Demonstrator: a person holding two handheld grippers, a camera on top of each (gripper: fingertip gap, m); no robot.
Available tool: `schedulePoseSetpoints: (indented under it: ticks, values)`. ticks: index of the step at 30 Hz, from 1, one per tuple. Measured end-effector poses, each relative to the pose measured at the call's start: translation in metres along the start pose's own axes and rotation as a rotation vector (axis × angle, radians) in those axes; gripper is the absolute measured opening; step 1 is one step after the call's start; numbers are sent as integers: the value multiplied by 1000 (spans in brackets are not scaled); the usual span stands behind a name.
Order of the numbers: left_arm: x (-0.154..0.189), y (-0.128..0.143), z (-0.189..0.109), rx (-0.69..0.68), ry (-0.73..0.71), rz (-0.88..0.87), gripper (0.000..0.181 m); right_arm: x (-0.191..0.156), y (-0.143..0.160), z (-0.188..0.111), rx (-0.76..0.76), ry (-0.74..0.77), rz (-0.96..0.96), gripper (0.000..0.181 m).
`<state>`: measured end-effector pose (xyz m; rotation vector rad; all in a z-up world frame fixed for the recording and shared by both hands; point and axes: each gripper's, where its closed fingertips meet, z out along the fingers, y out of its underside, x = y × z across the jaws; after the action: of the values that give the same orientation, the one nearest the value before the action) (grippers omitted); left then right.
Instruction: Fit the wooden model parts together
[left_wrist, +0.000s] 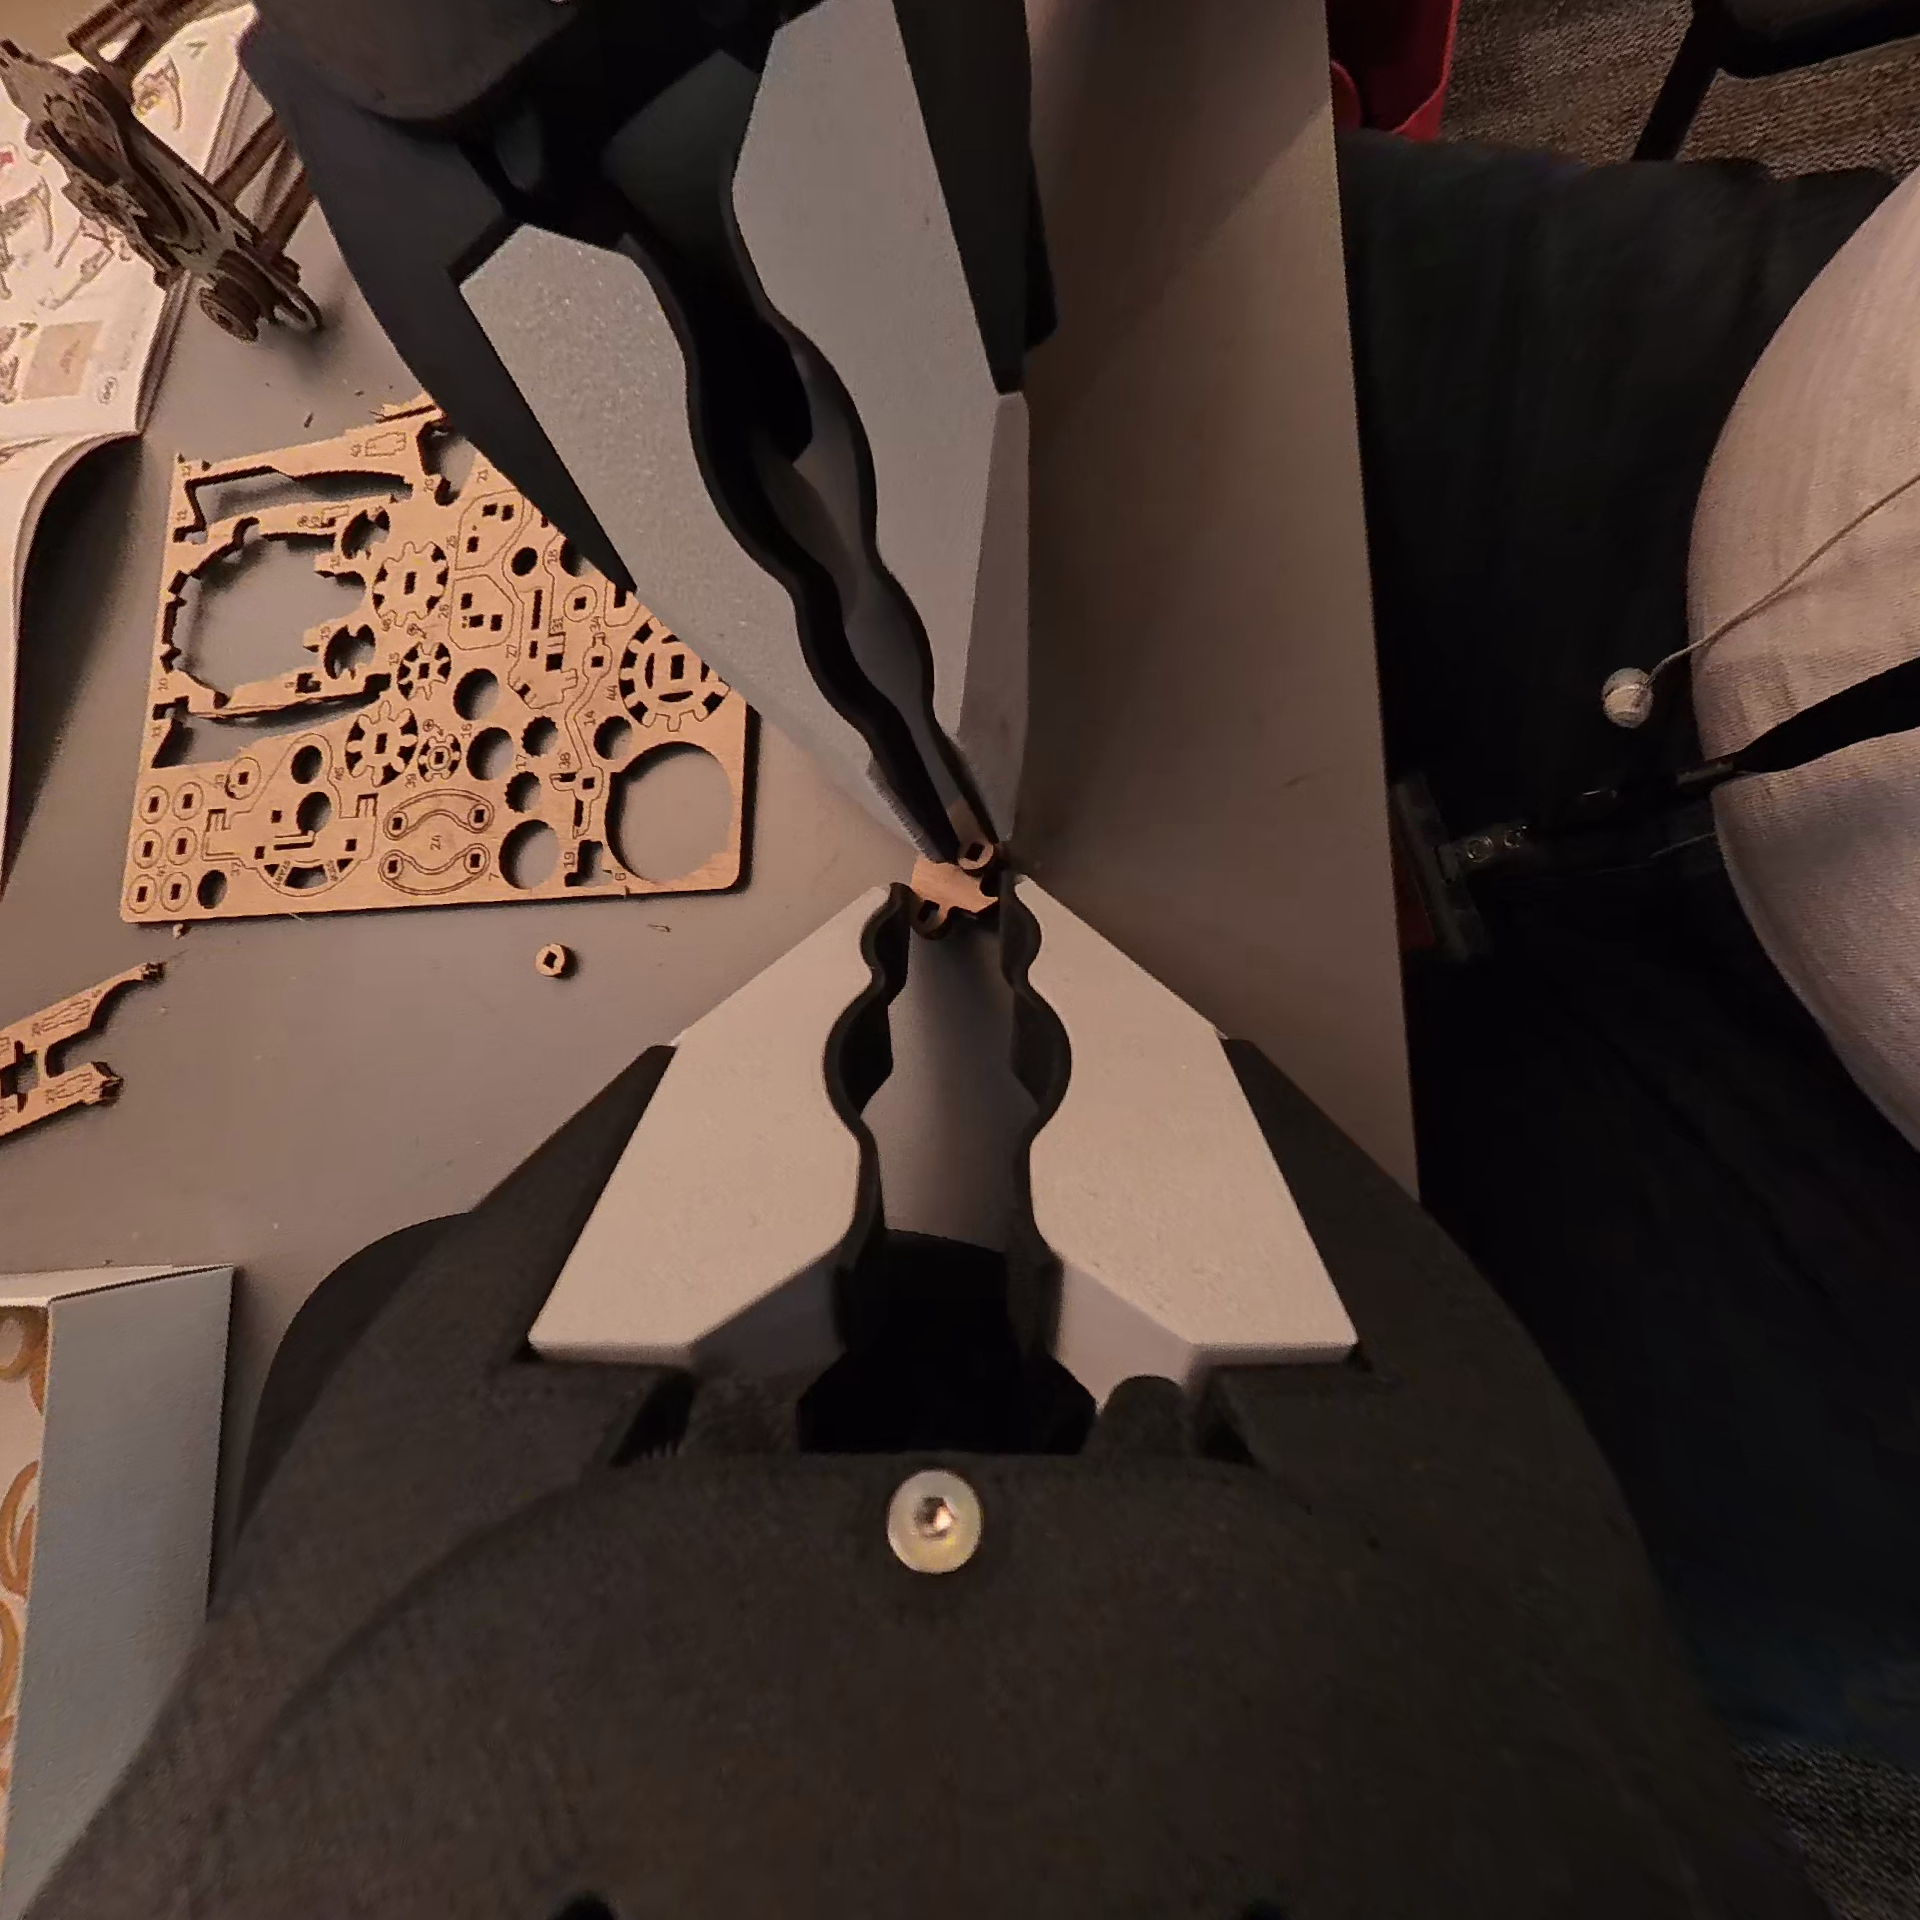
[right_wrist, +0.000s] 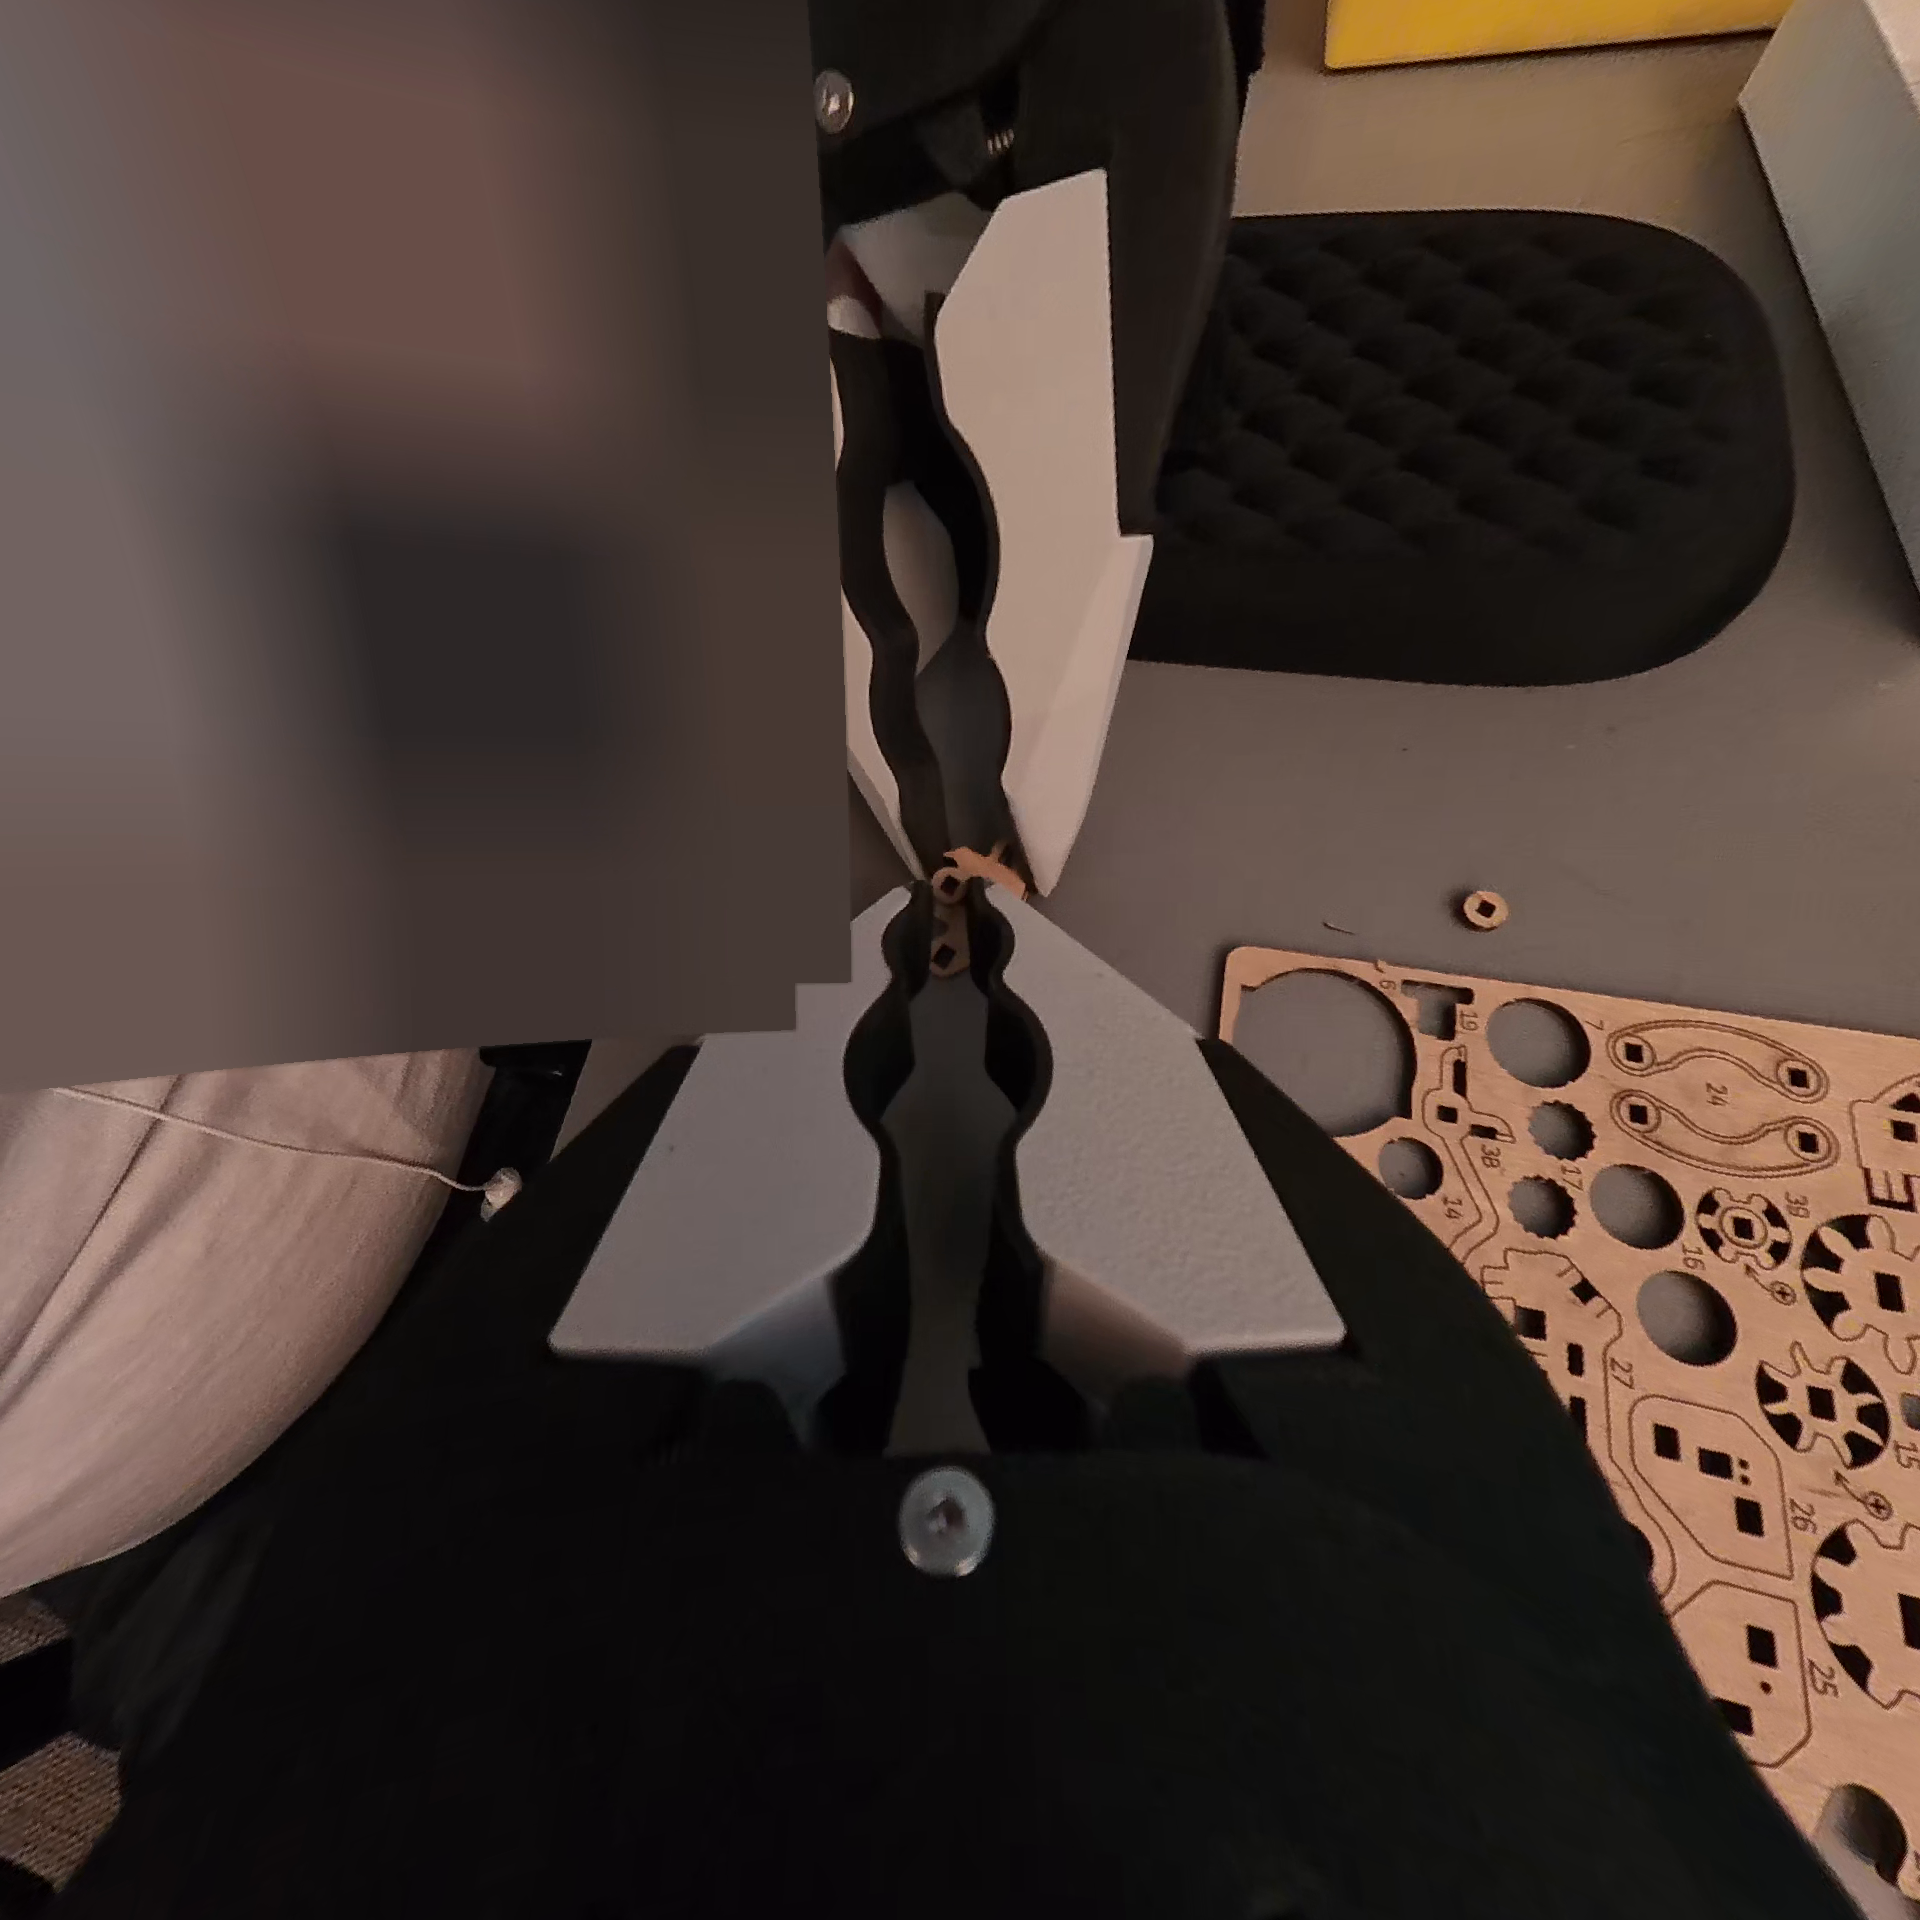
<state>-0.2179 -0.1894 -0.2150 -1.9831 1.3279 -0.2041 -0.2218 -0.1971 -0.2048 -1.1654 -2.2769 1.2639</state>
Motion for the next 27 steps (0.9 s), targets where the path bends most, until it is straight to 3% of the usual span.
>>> schedulePoseSetpoints:
  ticks: [1, 11, 27]
  values:
    - [0, 0, 0, -1, -2, 0, 16, 0, 0, 0, -5, 2, 1, 4]
    - [2, 0, -1, -22, 19, -19, 16, -1, 1, 2, -114, 73, -95, 5]
    - [2, 0, 0, -69, 78, -54, 16, -1, 4, 2, -300, 15, 31, 5]
